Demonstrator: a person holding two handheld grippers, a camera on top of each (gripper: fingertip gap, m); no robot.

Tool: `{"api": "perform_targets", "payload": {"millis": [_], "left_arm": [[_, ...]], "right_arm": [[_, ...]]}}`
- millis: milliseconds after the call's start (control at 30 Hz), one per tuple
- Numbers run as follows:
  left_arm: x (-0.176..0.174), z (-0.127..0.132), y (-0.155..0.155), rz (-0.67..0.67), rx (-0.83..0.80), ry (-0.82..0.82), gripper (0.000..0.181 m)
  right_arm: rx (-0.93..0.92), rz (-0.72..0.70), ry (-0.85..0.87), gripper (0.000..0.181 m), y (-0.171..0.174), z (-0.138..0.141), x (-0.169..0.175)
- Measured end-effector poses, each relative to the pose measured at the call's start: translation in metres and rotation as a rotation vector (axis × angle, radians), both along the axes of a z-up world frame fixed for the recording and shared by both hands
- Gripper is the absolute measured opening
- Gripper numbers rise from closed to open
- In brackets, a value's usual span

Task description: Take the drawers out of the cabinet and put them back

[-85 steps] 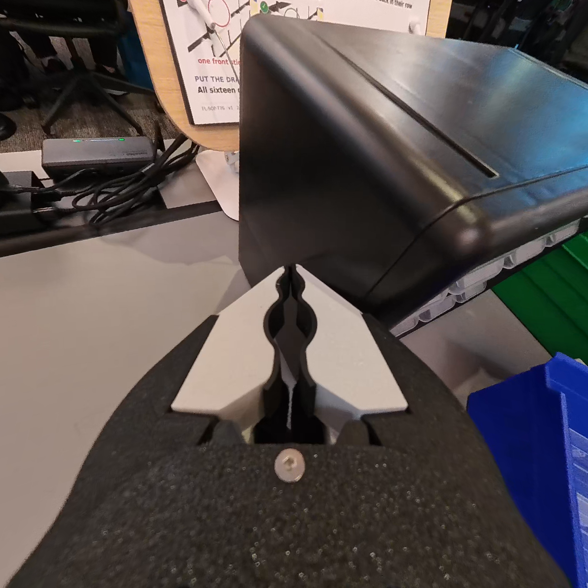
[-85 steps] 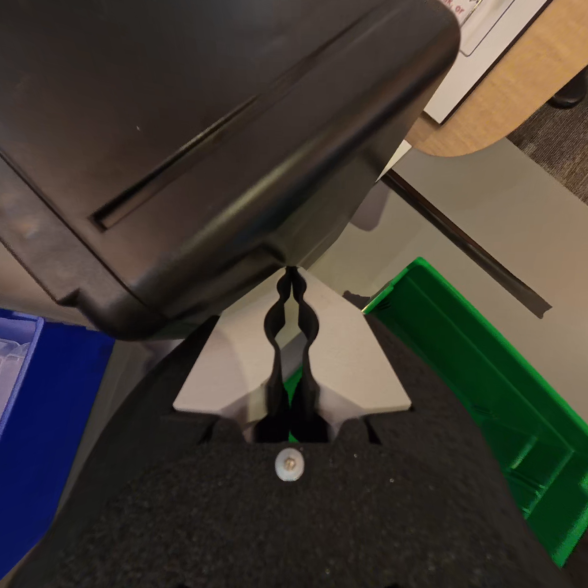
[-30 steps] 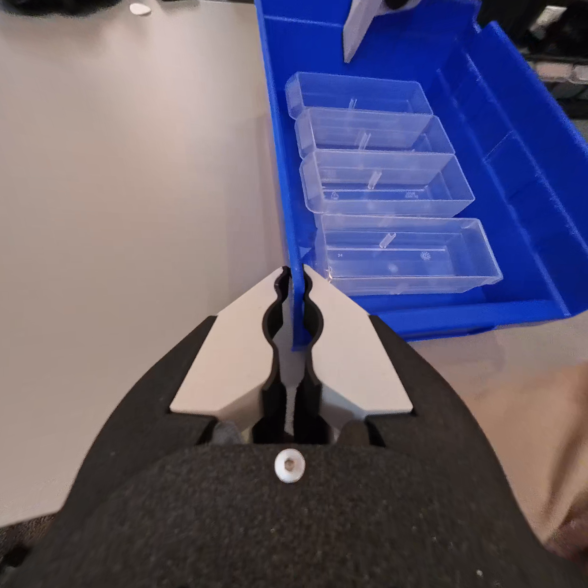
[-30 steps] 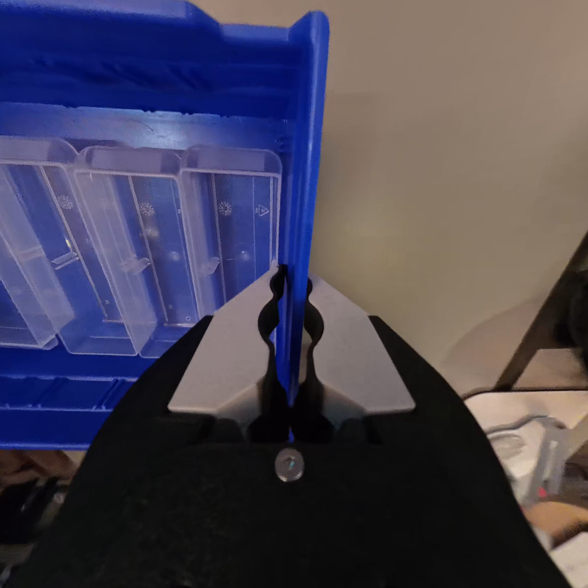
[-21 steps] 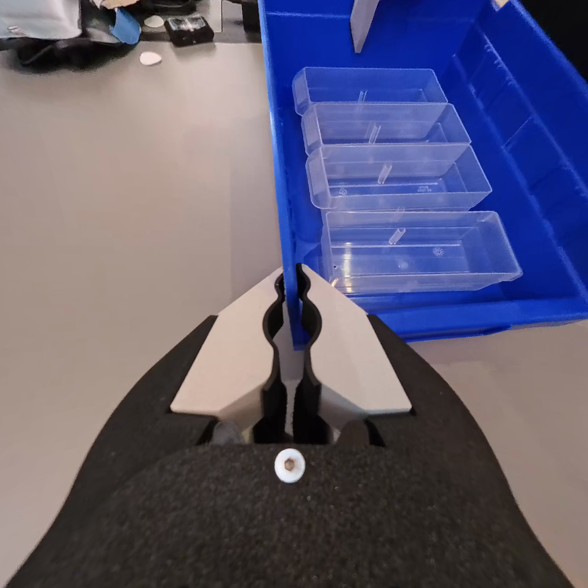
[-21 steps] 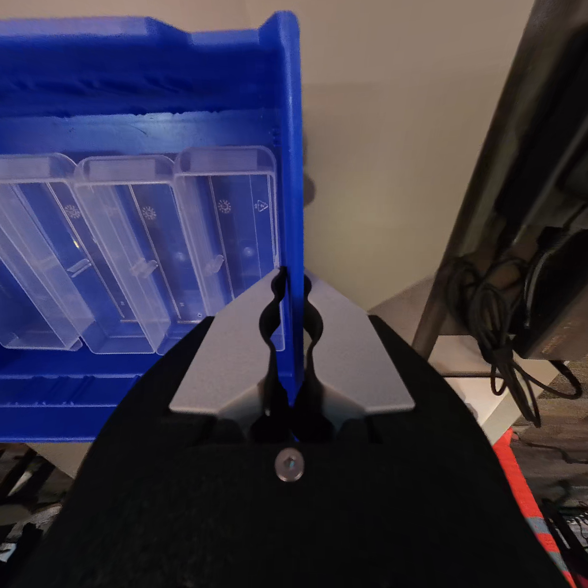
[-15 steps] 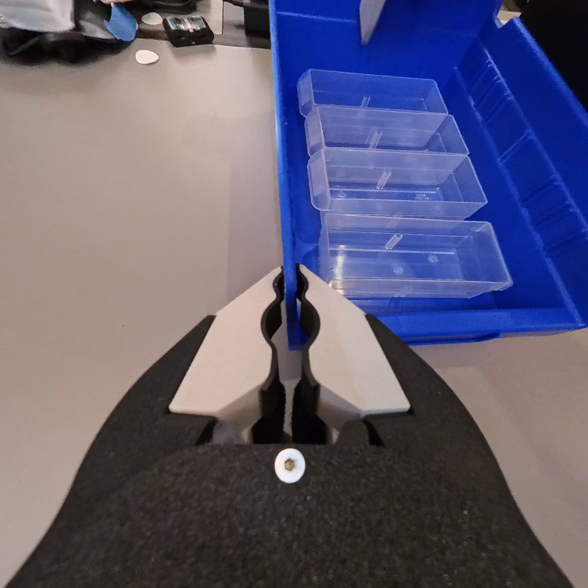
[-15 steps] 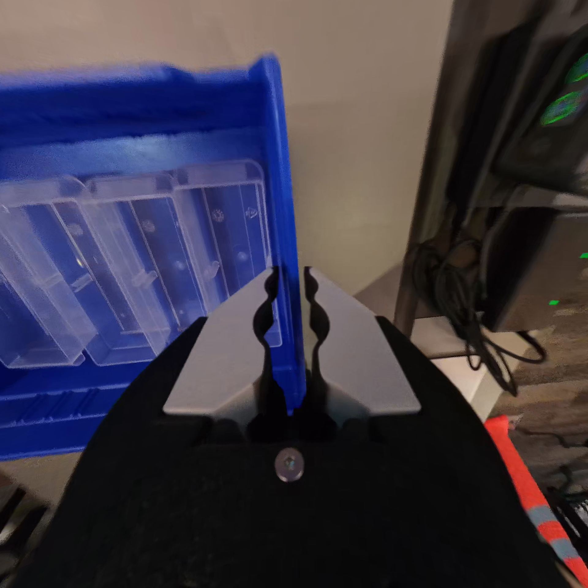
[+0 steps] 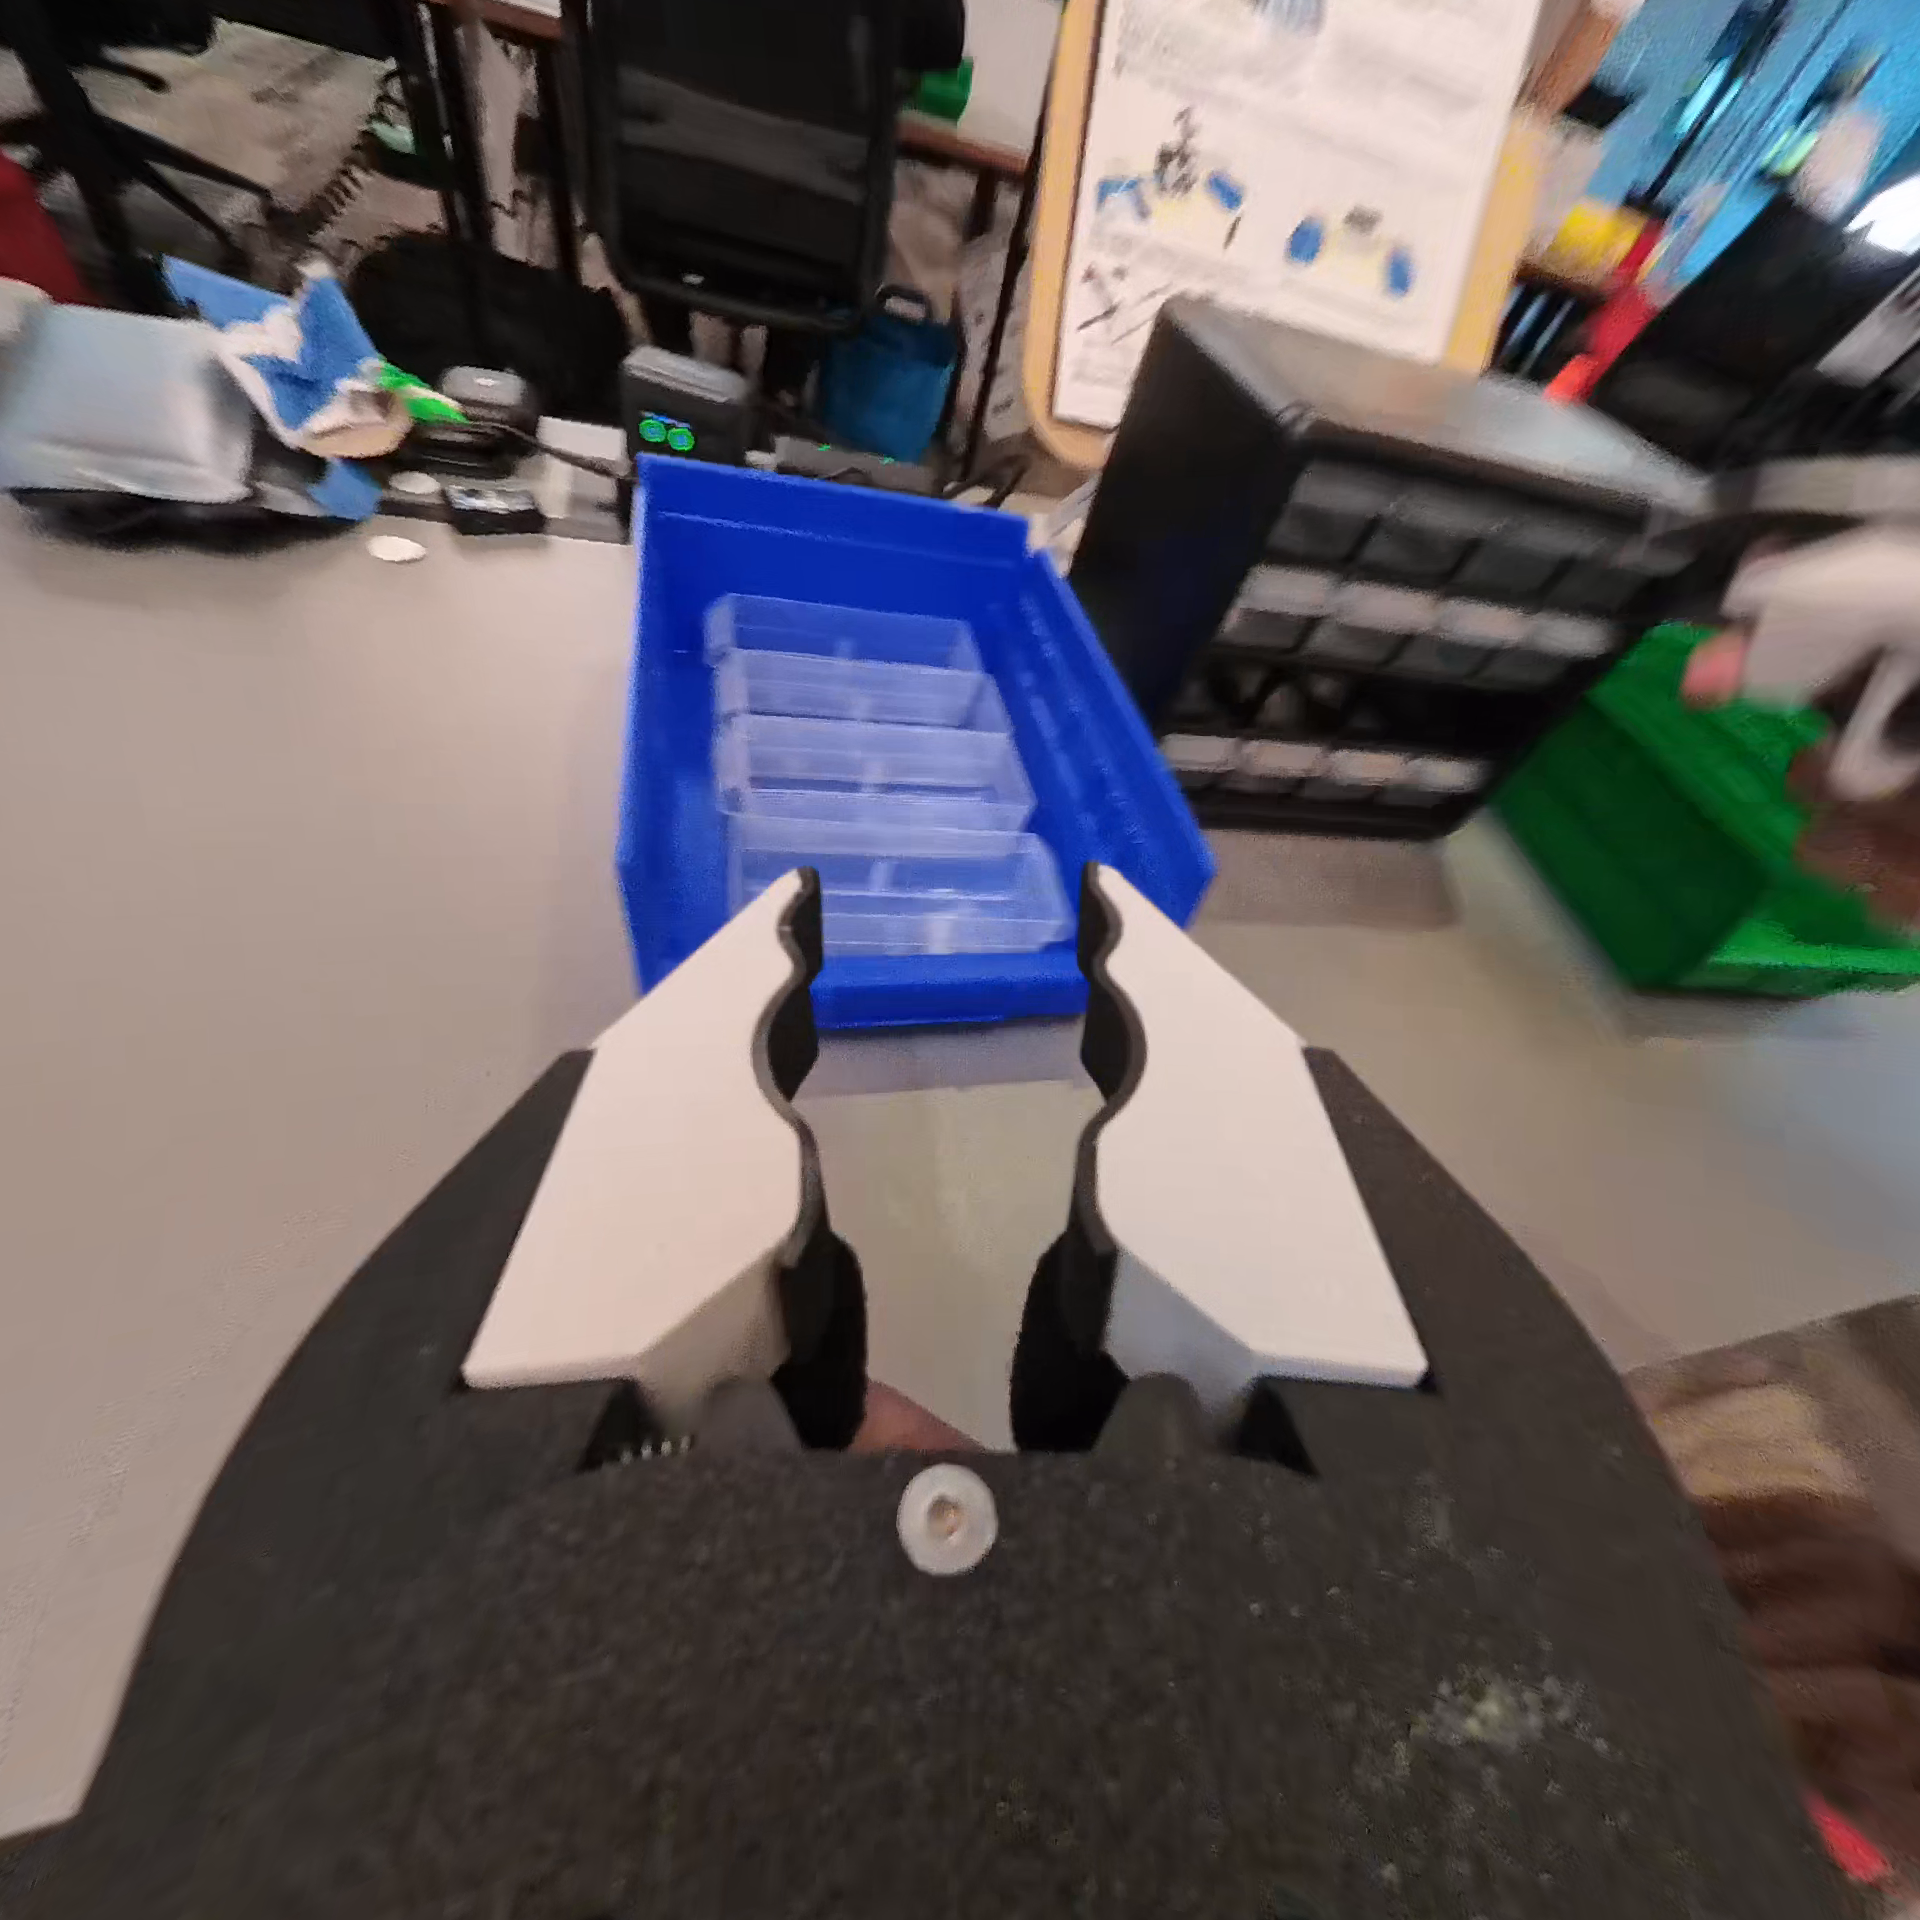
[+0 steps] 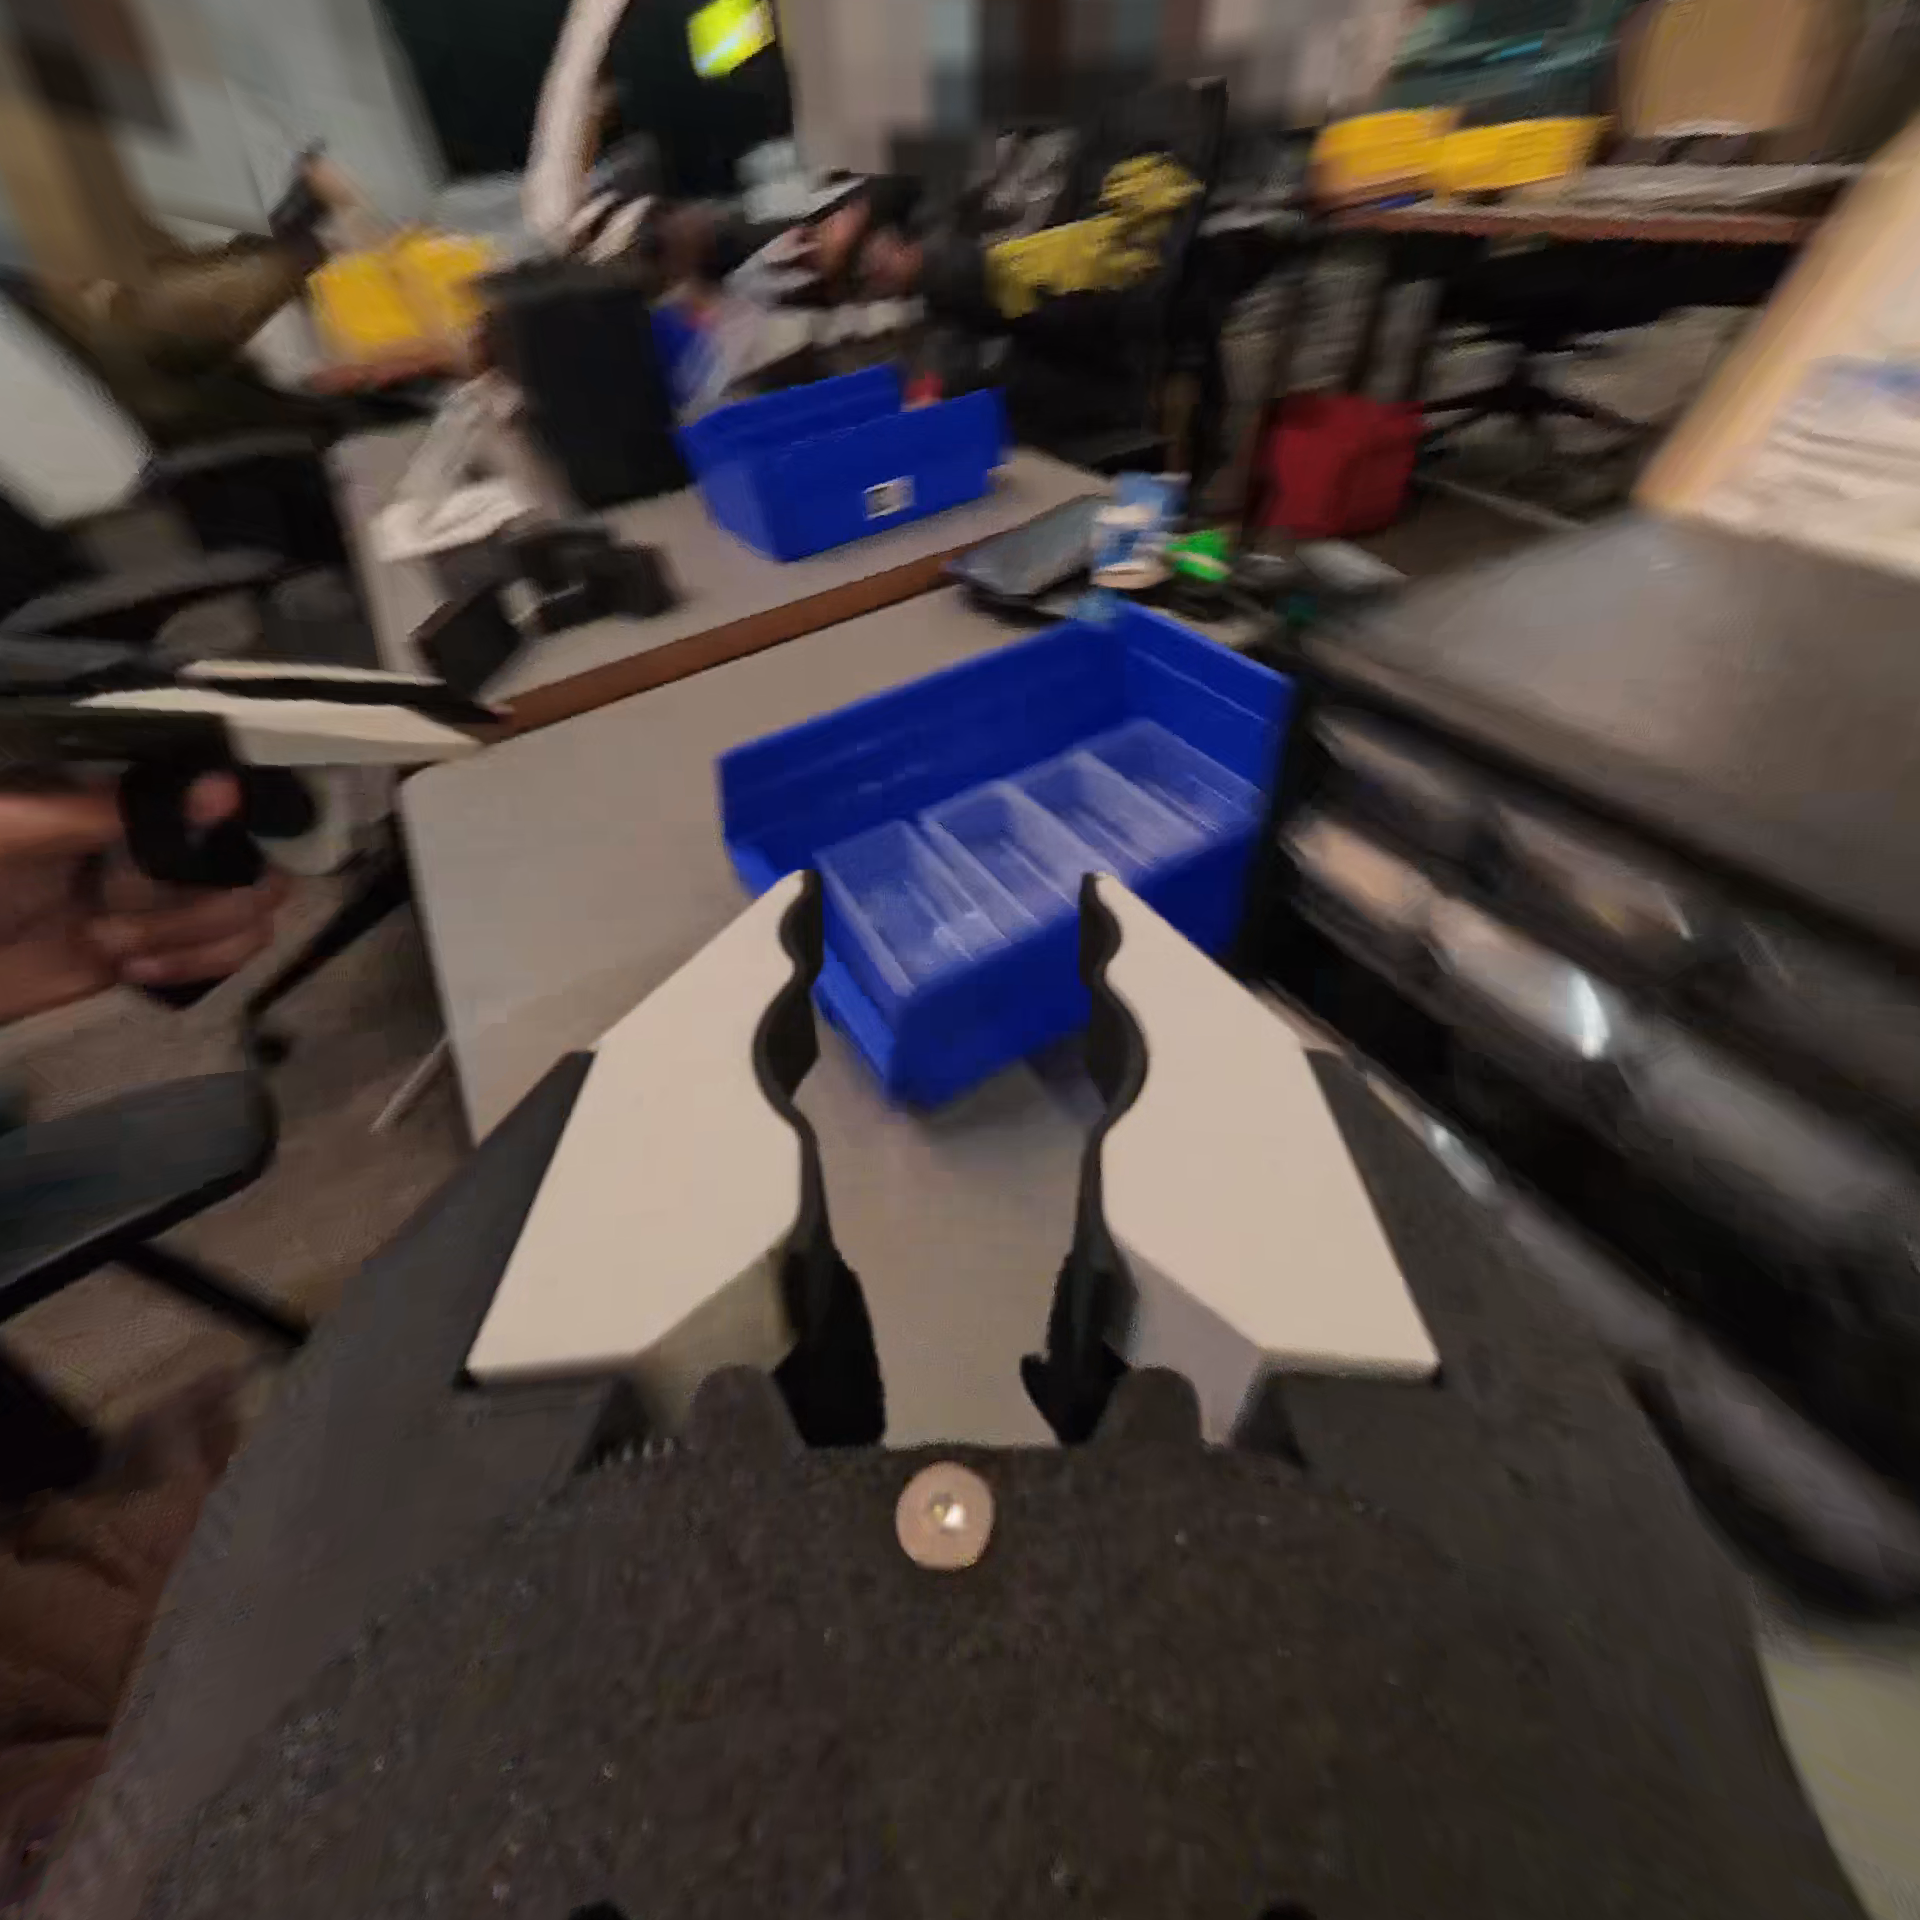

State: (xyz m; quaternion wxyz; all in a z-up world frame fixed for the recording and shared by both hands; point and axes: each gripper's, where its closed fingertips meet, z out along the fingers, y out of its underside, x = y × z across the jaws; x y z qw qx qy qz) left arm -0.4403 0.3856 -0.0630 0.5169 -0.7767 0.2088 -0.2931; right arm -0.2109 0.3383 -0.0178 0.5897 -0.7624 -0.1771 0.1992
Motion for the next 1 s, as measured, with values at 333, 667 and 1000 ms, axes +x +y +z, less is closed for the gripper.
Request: {"api": "perform_targets", "payload": {"millis": [333, 667, 1000], "left_arm": [[0.046, -0.092, 0.001, 0.067, -0.118, 0.025, 0.041], [0.064, -0.120, 0.015, 0.047, -0.164, 0.175, 0.041], [0.054, -0.124, 0.022, 0.077, -0.198, 0.160, 0.039]], "right_arm": [[-0.115, -0.880, 0.019, 0.055, -0.164, -0.134, 0.240], [-0.158, -0.844, 0.054, 0.054, -0.168, -0.151, 0.251], [-0.193, -0.802, 0.062, 0.050, -0.161, -0.159, 0.242]]}}
